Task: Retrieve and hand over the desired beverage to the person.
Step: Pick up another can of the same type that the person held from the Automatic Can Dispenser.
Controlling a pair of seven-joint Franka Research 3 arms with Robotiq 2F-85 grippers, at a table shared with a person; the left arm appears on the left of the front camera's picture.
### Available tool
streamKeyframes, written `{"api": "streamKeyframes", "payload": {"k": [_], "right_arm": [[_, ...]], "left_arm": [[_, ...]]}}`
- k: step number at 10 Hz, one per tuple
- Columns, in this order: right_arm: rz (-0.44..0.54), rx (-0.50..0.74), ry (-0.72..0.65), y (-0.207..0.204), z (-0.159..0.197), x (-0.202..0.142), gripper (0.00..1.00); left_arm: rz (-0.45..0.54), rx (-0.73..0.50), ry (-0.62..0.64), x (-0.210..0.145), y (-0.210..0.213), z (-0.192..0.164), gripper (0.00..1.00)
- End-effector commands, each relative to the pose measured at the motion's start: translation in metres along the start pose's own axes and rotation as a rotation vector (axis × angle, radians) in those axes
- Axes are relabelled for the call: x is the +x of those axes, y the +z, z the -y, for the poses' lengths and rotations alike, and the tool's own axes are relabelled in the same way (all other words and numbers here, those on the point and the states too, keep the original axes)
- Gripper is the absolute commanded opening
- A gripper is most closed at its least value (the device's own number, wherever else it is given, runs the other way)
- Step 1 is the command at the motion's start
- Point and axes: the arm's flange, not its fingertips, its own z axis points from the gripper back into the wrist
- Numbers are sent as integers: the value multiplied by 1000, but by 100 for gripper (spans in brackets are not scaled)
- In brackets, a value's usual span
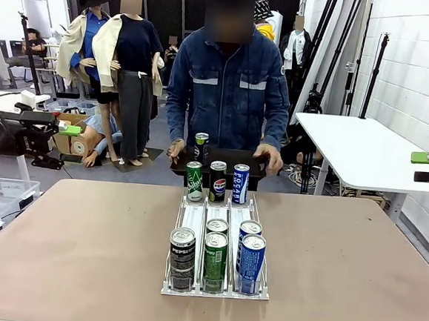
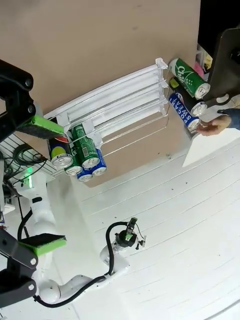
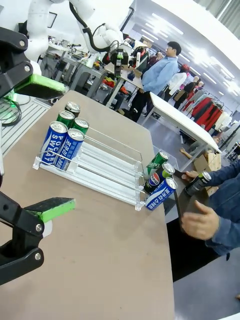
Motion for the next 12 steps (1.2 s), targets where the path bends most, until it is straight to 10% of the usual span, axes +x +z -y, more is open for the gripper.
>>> {"api": "streamKeyframes", "payload": {"k": [1, 12], "right_arm": [[0, 3, 5, -1, 0, 0, 100], [0, 3, 5, -1, 0, 0, 100]], "left_arm": [[-34, 51, 0, 0, -2, 8, 100], [-34, 29, -19, 1, -6, 5, 100]]}}
